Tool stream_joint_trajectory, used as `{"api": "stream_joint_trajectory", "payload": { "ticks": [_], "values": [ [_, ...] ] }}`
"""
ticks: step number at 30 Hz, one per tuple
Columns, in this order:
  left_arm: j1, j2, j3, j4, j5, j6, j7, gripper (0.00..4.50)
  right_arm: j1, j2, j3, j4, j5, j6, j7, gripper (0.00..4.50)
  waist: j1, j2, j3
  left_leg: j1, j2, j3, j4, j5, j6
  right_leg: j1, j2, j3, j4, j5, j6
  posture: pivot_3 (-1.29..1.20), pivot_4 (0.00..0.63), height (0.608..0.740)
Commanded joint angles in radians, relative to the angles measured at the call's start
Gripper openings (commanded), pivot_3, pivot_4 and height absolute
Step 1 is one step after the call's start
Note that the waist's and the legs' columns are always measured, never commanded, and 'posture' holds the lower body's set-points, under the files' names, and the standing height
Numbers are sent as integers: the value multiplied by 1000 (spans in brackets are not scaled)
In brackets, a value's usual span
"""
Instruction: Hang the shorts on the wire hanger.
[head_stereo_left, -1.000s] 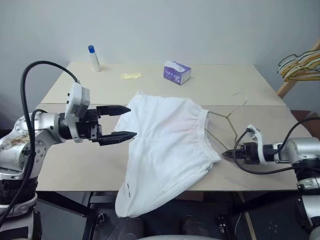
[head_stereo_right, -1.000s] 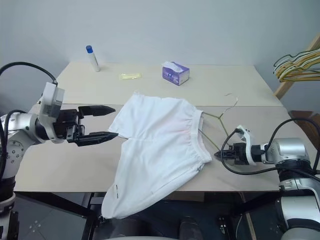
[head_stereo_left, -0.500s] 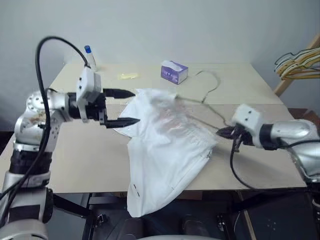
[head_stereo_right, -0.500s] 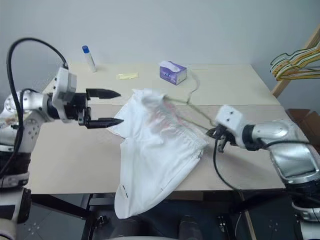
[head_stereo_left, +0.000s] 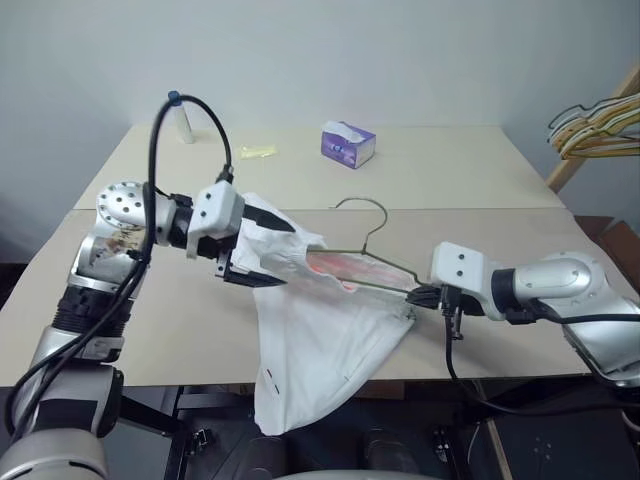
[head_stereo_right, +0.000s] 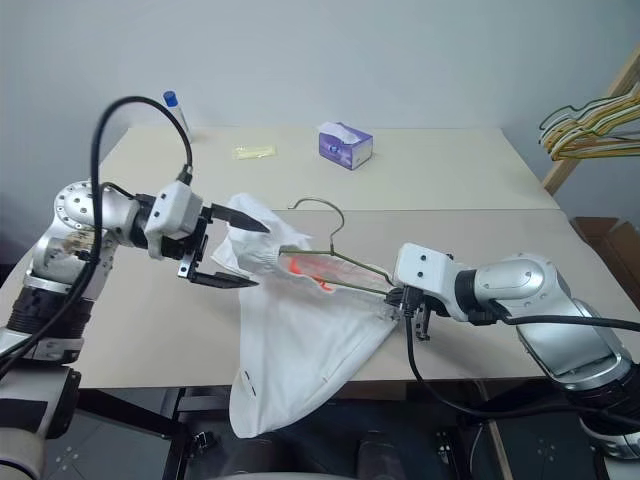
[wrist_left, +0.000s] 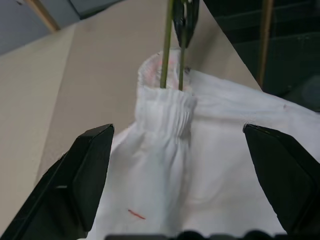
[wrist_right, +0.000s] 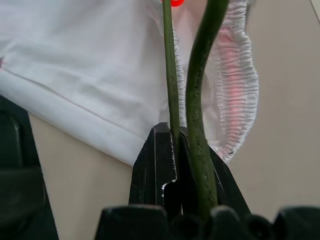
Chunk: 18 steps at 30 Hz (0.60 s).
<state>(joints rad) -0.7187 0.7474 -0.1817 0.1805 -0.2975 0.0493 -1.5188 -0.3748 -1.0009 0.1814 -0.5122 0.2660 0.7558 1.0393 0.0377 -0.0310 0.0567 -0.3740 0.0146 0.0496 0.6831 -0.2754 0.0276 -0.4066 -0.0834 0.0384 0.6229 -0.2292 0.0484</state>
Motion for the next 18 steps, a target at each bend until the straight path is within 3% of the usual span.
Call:
{"api": "stream_joint_trajectory", "payload": {
  "ticks": [1, 5, 18],
  "values": [
    [-14, -7, -14, 43, 58, -73, 6, 4479, -28, -16, -35, -37, 40, 22, 21, 0, 0, 0, 0, 0, 0, 0, 0, 0, 0, 0, 0, 0, 0, 0, 0, 74, 19, 740],
    [-29, -44, -36, 101, 101, -115, 21, 4479, -46, -20, -34, -43, 61, 37, 33, 0, 1, 0, 0, 0, 0, 0, 0, 0, 0, 0, 0, 0, 0, 0, 0, 77, 25, 740],
    [-33, -77, -39, 106, 97, -110, -17, 174, -76, -42, -49, -45, 101, 68, 48, 0, 0, 0, 0, -2, 0, 0, 1, 0, 0, -3, 0, 0, 1, 0, 0, 66, 15, 740]
  ]
}}
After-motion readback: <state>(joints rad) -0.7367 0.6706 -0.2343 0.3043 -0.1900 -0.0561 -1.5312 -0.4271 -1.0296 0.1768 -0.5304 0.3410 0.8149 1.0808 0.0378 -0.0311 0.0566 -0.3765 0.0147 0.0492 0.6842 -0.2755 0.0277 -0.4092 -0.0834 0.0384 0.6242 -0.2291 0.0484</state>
